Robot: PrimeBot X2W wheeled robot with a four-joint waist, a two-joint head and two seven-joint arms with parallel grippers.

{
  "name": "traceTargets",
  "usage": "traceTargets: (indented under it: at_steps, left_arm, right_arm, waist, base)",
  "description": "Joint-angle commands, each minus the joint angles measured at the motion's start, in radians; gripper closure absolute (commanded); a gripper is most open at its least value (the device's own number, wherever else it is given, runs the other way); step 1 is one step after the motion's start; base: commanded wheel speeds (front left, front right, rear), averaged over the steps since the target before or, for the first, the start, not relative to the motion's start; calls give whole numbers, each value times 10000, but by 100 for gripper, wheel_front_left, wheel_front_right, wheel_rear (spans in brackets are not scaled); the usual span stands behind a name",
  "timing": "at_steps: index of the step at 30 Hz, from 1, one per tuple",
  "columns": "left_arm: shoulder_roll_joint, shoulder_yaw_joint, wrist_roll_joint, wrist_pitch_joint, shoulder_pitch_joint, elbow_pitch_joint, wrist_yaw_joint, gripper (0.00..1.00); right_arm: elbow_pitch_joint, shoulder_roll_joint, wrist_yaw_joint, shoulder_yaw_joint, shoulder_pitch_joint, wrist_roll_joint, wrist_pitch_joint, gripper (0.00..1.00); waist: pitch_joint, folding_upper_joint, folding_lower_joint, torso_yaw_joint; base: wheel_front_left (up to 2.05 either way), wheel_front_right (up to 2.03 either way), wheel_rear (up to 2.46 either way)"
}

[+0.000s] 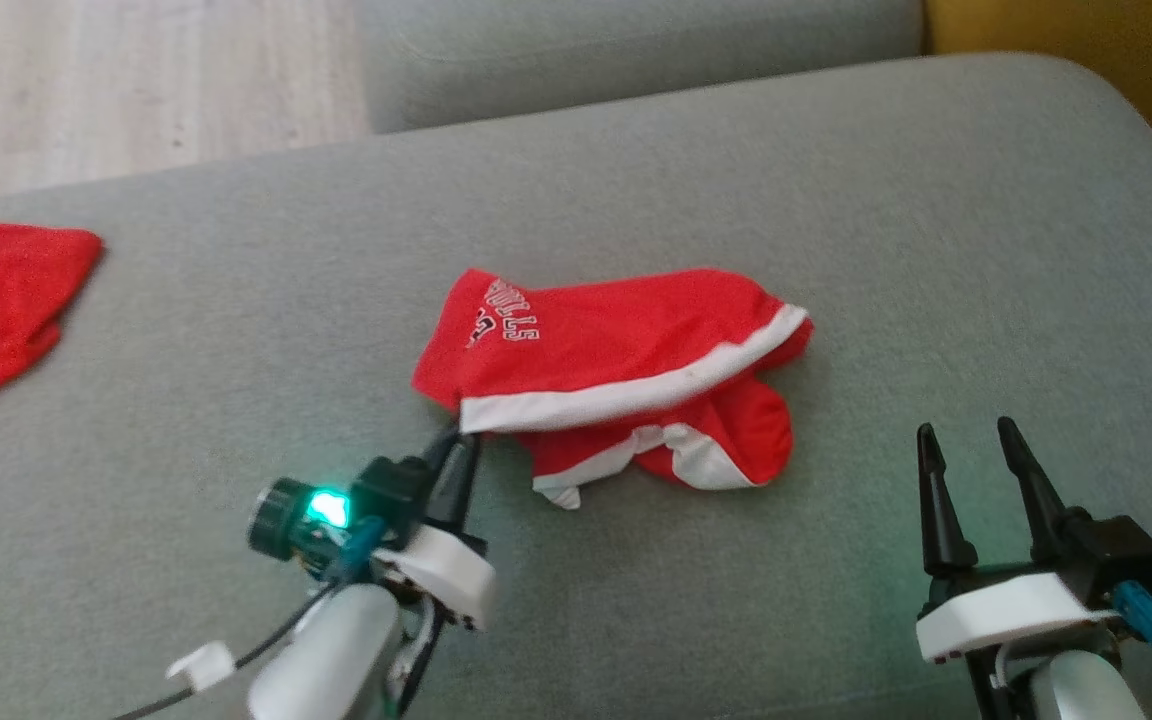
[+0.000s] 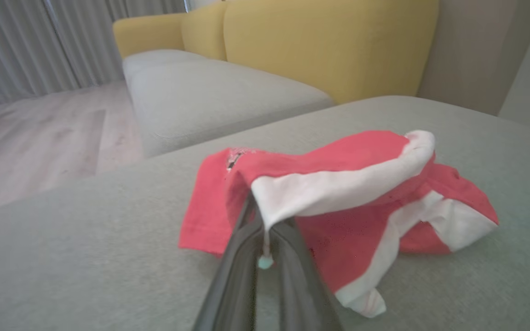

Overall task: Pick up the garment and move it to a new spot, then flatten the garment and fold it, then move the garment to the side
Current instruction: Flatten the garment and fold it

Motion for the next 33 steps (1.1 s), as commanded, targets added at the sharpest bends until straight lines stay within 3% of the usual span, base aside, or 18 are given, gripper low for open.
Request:
traceTargets:
  at_steps: [1, 12, 20, 21, 22, 23, 24, 29, 33]
  left_arm:
    - [355, 488, 59, -118, -173, -517, 127, 100]
    - [2076, 1423, -209, -4, 1842, -2292, 941, 100]
    - [2061, 1548, -758, 82, 2825, -1615, 996, 100]
    - [2005, 1565, -799, 62, 2840, -1519, 994, 85]
    - [1955, 1572, -811, 39, 2838, -1446, 999, 56]
    - [1910, 1603, -814, 9, 2826, -1400, 1026, 12]
    - [1879, 1635, -779, -20, 2797, -1367, 1078, 0]
    - [1934, 1929, -501, -107, 2617, -1255, 1392, 0]
    - [1904, 2133, -385, -119, 2729, -1528, 1347, 0]
  right_arm:
    - [-268, -66, 75, 199, -114, 77, -109, 0]
    - [-140, -66, 75, 168, 202, 178, -109, 0]
    - [-116, -66, 75, 62, 297, 121, -109, 0]
    - [-108, -66, 75, 54, 301, 113, -109, 0]
    - [-100, -66, 75, 48, 305, 107, -109, 0]
    - [-91, -66, 75, 39, 310, 99, -109, 0]
    - [-86, -66, 75, 26, 315, 87, -109, 0]
    - [-82, -66, 75, 33, 342, 40, -109, 0]
    - [-87, -66, 75, 54, 385, 36, -109, 0]
  waist:
    - [-226, 0, 0, 223]
    - [-881, 0, 0, 574]
    - [-994, 0, 0, 490]
    - [-1004, 0, 0, 487]
    - [-1016, 0, 0, 485]
    - [-1030, 0, 0, 487]
    - [-1046, 0, 0, 493]
    - [-1157, 0, 0, 555]
    - [-1264, 0, 0, 633]
  base:
    - [0, 0, 0]
    - [0, 0, 0]
    - [0, 0, 0]
    - [0, 0, 0]
    - [0, 0, 0]
    - [0, 0, 0]
    - [0, 0, 0]
    - [0, 0, 0]
    - [0, 0, 0]
